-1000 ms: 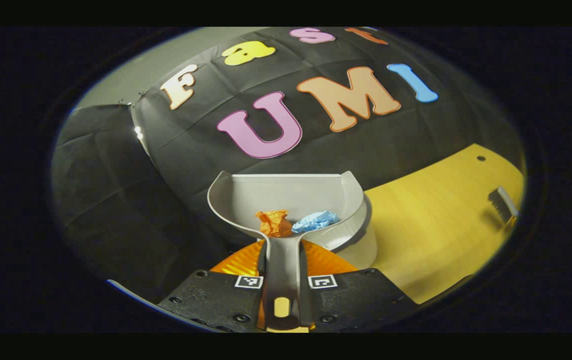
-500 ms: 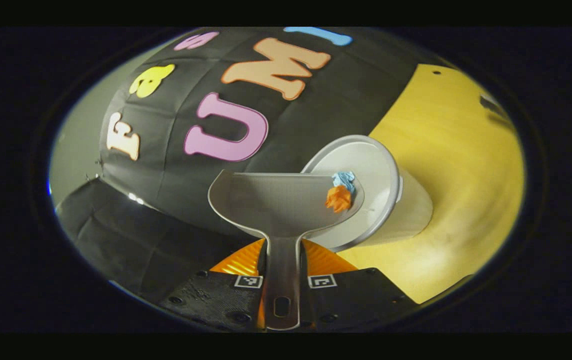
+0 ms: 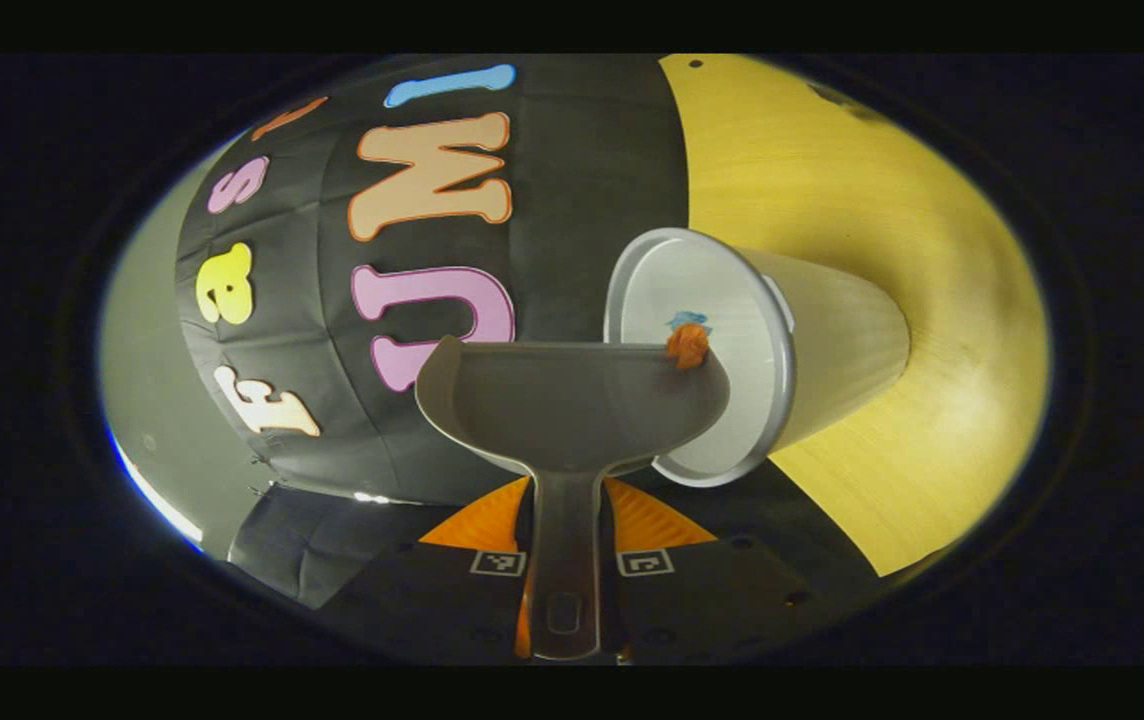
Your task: Pick up the small broom and dustpan from the desktop, sweep the trash into the dustpan with the broom, and then empty the trash into the garbage bin.
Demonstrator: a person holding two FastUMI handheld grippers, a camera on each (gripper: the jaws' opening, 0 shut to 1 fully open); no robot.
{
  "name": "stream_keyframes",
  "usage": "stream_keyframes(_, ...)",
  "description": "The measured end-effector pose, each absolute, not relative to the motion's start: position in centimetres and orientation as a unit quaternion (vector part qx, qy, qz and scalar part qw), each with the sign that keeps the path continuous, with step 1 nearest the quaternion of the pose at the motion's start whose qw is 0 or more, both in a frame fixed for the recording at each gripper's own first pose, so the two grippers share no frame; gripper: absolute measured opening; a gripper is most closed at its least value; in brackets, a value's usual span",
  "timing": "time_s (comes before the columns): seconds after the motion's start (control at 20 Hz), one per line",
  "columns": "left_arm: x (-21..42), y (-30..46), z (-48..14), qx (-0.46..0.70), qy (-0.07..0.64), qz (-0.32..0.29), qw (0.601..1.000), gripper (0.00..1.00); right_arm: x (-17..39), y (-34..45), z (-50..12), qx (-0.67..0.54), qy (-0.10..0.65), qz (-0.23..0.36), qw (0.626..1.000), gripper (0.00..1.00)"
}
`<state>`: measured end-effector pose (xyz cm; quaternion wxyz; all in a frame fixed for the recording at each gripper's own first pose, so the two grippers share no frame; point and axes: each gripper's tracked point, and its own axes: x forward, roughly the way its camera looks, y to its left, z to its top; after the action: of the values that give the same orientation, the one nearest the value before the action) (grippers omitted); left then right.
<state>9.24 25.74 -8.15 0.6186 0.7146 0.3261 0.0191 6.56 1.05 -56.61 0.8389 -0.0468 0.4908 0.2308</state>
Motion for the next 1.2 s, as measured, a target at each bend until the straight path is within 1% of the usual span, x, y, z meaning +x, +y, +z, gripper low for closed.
stream_keyframes(0.1,9.0,25.6,-7.9,0.715,0.326,0.022,0.618,0.18,6.5,1.2,-56.7,-0.045,0.493,0.233,0.837,0.16)
stream_keyframes(0.15,9.0,25.8,-8.0,0.705,0.328,0.026,0.628,0.17,6.6,1.1,-56.5,-0.045,0.492,0.232,0.838,0.16)
stream_keyframes(0.25,8.9,25.7,-8.2,0.663,0.33,0.041,0.671,0.18,6.8,1.1,-56.0,-0.043,0.492,0.231,0.838,0.16)
stream_keyframes(0.4,7.7,24.3,-8.0,0.577,0.327,0.062,0.746,0.17,7.2,0.9,-55.3,-0.036,0.49,0.226,0.841,0.16)
stream_keyframes(0.6,7.6,20.7,-5.7,0.513,0.286,0.074,0.806,0.19,7.3,0.5,-55.1,-0.034,0.489,0.218,0.844,0.16)
stream_keyframes(0.75,7.2,17.1,-6.2,0.418,0.269,0.066,0.865,0.19,7.4,0.5,-55.0,-0.027,0.486,0.213,0.847,0.16)
stream_keyframes(0.8,6.8,15.5,-6.6,0.379,0.265,0.055,0.885,0.17,7.2,0.2,-55.0,-0.027,0.485,0.211,0.848,0.16)
stream_keyframes(0.85,6.6,13.6,-7.0,0.346,0.259,0.042,0.901,0.2,6.9,0.2,-54.9,-0.026,0.483,0.209,0.85,0.16)
stream_keyframes(0.95,5.9,10.0,-7.2,0.301,0.24,0.02,0.923,0.17,6.9,0.1,-54.9,-0.021,0.481,0.204,0.853,0.16)
stream_keyframes(1.05,5.1,7.0,-7.7,0.254,0.225,0.008,0.94,0.18,6.7,0.0,-54.8,-0.016,0.479,0.198,0.855,0.16)
stream_keyframes(1.1,4.6,5.9,-8.6,0.222,0.228,0.006,0.948,0.17,6.9,-0.1,-54.8,-0.013,0.476,0.193,0.858,0.16)
stream_keyframes(1.15,4.3,5.1,-9.4,0.188,0.227,0.006,0.955,0.18,6.7,-0.2,-54.7,-0.009,0.474,0.188,0.86,0.14)
stream_keyframes(1.2,3.7,4.4,-10.2,0.164,0.237,0.006,0.957,0.19,6.8,-0.3,-54.5,-0.004,0.47,0.181,0.864,0.16)
